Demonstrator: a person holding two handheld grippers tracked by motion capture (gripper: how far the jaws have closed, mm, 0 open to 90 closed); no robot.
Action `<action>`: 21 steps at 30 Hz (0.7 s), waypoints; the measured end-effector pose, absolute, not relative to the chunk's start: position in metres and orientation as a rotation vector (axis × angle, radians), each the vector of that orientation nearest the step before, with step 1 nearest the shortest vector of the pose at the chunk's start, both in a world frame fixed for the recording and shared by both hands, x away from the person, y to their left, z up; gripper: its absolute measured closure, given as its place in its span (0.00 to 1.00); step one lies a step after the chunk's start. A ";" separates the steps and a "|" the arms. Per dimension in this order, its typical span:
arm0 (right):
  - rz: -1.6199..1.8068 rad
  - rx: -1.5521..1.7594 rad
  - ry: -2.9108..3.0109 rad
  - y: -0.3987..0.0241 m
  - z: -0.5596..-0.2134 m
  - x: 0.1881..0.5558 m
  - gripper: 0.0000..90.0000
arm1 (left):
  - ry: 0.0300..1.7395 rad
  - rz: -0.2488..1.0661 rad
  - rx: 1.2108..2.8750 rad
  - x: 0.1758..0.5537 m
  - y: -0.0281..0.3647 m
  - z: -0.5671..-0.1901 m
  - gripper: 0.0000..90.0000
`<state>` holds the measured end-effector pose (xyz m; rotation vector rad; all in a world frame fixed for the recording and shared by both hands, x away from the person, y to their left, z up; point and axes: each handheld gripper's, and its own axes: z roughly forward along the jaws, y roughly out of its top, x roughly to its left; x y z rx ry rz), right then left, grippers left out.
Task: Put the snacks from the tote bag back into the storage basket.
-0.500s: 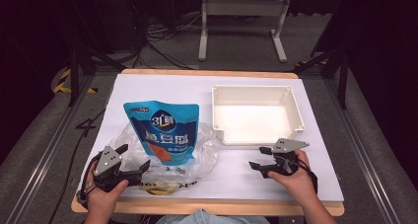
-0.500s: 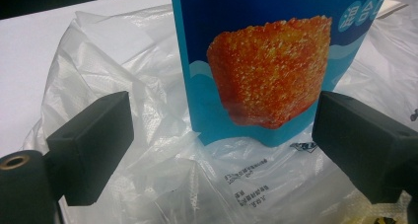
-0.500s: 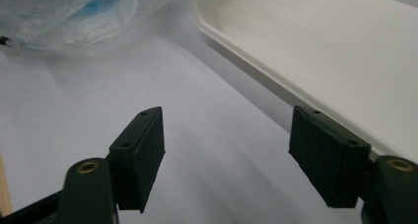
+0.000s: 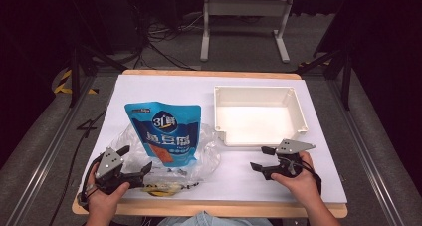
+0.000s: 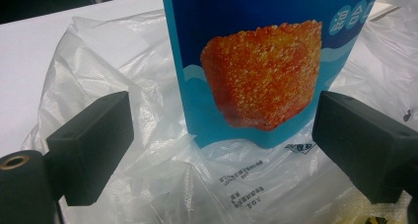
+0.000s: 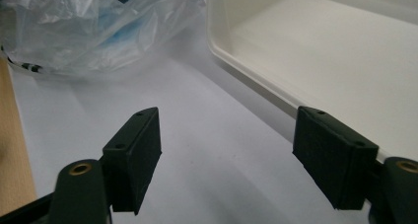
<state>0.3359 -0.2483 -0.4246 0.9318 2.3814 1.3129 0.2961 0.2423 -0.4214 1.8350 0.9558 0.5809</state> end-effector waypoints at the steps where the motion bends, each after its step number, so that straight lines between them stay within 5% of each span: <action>1: 1.320 0.930 2.375 -0.247 -0.424 0.335 0.31 | 0.957 0.578 1.832 0.296 0.242 -0.421 0.10; 21: 1.300 0.869 2.411 -0.241 -0.396 0.328 0.28 | 0.966 0.574 1.827 0.297 0.244 -0.421 0.10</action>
